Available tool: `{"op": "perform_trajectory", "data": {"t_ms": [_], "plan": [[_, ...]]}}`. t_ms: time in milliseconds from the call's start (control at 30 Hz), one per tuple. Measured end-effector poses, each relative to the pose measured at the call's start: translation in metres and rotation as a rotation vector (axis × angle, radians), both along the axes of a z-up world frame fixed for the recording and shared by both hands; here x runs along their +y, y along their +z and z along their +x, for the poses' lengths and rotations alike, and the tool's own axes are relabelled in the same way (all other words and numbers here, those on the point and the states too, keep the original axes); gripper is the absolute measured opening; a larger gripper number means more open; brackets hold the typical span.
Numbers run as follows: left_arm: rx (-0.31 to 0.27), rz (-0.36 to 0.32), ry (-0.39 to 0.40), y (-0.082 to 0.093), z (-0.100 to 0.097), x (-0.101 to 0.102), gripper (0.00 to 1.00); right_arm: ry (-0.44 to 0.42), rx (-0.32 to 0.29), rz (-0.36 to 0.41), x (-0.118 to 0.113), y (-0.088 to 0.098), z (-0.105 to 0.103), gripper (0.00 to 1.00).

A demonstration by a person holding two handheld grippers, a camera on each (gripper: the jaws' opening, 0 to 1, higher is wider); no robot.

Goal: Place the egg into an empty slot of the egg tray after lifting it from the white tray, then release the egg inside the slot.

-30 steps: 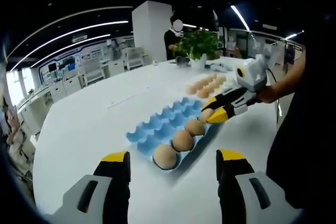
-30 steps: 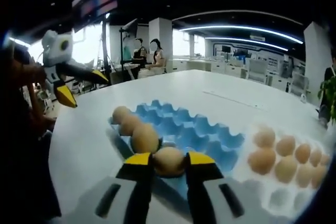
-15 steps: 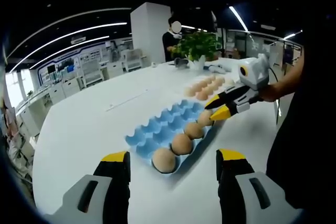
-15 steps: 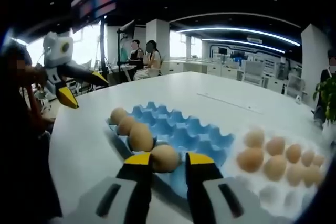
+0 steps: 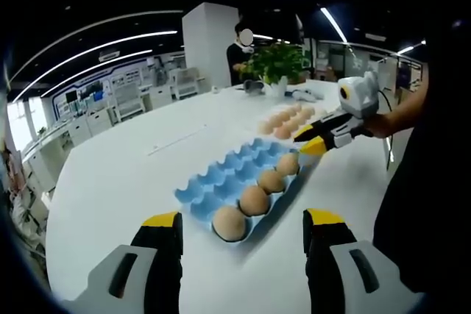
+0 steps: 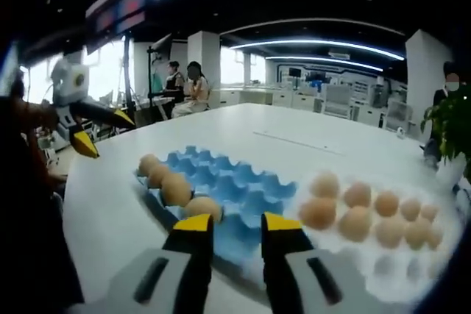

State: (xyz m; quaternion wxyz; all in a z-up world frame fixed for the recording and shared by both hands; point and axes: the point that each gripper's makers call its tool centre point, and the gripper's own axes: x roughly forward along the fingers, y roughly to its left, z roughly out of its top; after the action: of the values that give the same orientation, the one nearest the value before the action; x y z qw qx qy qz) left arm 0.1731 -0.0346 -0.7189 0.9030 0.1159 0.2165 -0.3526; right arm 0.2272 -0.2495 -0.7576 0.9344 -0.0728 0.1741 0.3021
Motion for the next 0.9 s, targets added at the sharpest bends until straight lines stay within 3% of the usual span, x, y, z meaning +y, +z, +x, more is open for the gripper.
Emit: {"op": "perform_trajectory", "data": {"t_ms": [433, 733, 900], "plan": [[0.001, -0.001, -0.001, 0.001, 0.001, -0.002, 0.67, -0.219, -0.003, -0.017, -0.083, 0.001, 0.011, 0.26], [0.012, 0.011, 0.002, -0.001, 0.0, 0.0, 0.7, -0.489, -0.035, -0.025, -0.173, 0.009, 0.021, 0.33], [0.02, 0.013, 0.006, -0.002, 0.001, 0.0, 0.73, -0.575, -0.032, -0.037, -0.206, 0.008, 0.022, 0.36]]}}
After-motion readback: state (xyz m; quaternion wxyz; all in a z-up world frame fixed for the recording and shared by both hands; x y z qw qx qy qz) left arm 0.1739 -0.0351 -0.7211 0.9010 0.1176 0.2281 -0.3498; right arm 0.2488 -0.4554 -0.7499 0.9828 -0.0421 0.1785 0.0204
